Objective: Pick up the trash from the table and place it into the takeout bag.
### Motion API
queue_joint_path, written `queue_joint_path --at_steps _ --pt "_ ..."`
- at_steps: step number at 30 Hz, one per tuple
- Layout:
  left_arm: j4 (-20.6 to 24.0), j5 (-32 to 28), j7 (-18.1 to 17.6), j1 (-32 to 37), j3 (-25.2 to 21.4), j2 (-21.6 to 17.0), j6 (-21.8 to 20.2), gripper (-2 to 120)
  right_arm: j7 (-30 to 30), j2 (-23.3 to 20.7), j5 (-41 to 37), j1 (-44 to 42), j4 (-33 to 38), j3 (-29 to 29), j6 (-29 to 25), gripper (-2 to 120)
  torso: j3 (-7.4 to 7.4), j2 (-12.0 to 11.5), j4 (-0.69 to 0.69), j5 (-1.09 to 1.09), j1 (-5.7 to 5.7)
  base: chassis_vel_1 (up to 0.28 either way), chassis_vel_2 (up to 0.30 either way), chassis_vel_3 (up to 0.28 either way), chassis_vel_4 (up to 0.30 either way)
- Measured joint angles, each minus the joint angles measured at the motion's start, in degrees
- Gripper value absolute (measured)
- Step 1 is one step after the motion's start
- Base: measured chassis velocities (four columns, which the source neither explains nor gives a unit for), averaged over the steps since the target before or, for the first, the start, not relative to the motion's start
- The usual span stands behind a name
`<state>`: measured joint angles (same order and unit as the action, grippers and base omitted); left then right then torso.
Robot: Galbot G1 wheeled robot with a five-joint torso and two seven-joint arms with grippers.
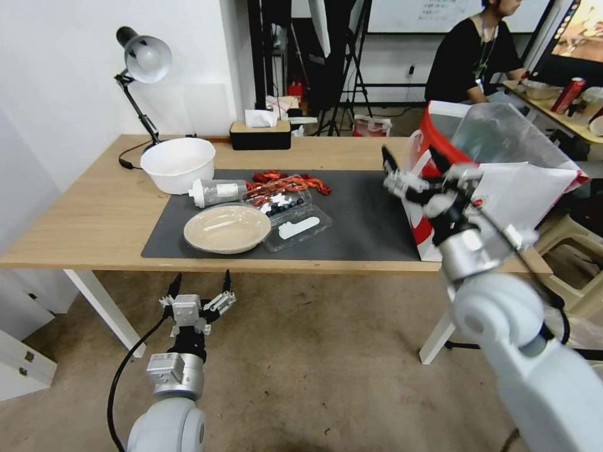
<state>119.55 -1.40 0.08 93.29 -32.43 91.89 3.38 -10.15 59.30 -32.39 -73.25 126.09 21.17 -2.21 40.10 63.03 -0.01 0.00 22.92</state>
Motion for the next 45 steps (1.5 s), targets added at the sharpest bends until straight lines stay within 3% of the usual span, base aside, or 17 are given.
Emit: queue_joint_path --at_steps 5,12,36,41,44,45 --pt "-0.02 -0.23 0.0 -0.01 -0.16 -0.45 0.04 100 -0.27 2.3 6.98 -9.49 -1.05 0.49 -5.95 100 0.0 0.0 -0.01 0.0 0.0 0.0 0.0 0.0 0.0" --pt "-0.09 -0.29 -0.01 -0.03 -0.06 -0.64 0.05 100 -2.53 4.91 12.33 -16.08 -3.58 0.58 -10.84 100 0.0 0.0 0.01 -0.01 0.0 0.0 0.0 0.0 0.0" --pt "-0.09 -0.84 0.54 -0.63 0.27 -1.69 1.3 100 -4.51 6.8 15.08 -17.89 -7.62 0.16 -12.66 100 0.01 -0.01 0.01 -0.01 0.0 0.0 0.0 0.0 0.0" --pt "0.03 -5.66 0.91 -2.57 1.07 -3.61 0.91 100 -4.59 6.93 15.48 -17.84 -7.62 0.04 -12.67 100 0.0 -0.01 0.0 -0.01 0.0 0.0 0.0 0.0 0.0" --pt "1.49 -14.06 -1.08 -4.38 1.93 -5.68 -3.49 100 -4.65 6.92 15.59 -17.67 -7.53 -0.18 -12.67 100 0.0 -0.01 -0.01 -0.01 0.0 0.0 0.0 0.0 0.0" --pt "1.49 -14.06 -1.08 -4.38 1.93 -5.68 -3.49 100 -4.65 6.92 15.59 -17.67 -7.53 -0.18 -12.67 100 0.0 -0.01 -0.01 -0.01 0.0 0.0 0.0 0.0 0.0"
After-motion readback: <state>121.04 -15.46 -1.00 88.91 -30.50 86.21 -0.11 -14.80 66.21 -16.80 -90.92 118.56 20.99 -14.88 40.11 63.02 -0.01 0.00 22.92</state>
